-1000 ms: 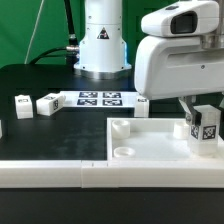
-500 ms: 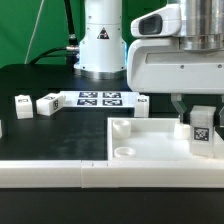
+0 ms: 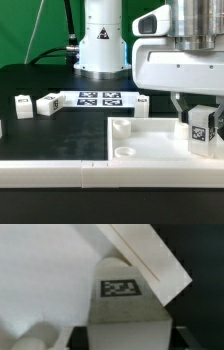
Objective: Assemble one leg
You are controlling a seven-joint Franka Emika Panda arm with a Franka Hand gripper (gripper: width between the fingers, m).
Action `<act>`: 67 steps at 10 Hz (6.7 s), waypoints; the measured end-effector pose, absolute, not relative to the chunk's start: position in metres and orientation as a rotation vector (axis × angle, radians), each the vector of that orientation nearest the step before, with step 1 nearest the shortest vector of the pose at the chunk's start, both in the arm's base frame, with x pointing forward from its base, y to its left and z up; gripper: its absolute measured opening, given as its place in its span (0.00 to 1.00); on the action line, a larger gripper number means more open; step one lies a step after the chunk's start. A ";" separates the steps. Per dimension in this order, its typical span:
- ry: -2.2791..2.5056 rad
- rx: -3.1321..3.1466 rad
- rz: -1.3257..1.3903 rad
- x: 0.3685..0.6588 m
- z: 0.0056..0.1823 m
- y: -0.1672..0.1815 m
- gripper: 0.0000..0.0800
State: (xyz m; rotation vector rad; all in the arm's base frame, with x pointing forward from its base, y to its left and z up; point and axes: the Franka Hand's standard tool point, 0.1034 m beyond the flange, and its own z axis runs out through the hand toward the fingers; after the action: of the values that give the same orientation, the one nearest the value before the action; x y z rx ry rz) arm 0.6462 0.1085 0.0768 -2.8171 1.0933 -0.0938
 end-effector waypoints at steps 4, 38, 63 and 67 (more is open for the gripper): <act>1.093 -2.817 -0.094 0.646 0.077 0.108 0.37; 1.835 -2.432 0.006 0.637 0.075 0.117 0.36; -0.018 -3.108 -0.091 0.642 0.077 0.117 0.36; 0.608 -3.011 -0.083 0.642 0.076 0.114 0.36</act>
Offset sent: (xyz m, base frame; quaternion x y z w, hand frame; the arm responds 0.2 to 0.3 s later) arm -0.0008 -0.0007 0.0011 -0.0124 -0.0132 0.2149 0.9765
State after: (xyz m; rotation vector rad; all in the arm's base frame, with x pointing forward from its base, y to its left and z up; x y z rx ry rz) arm 0.6425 0.1143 0.0764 -3.0107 0.6076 -0.0835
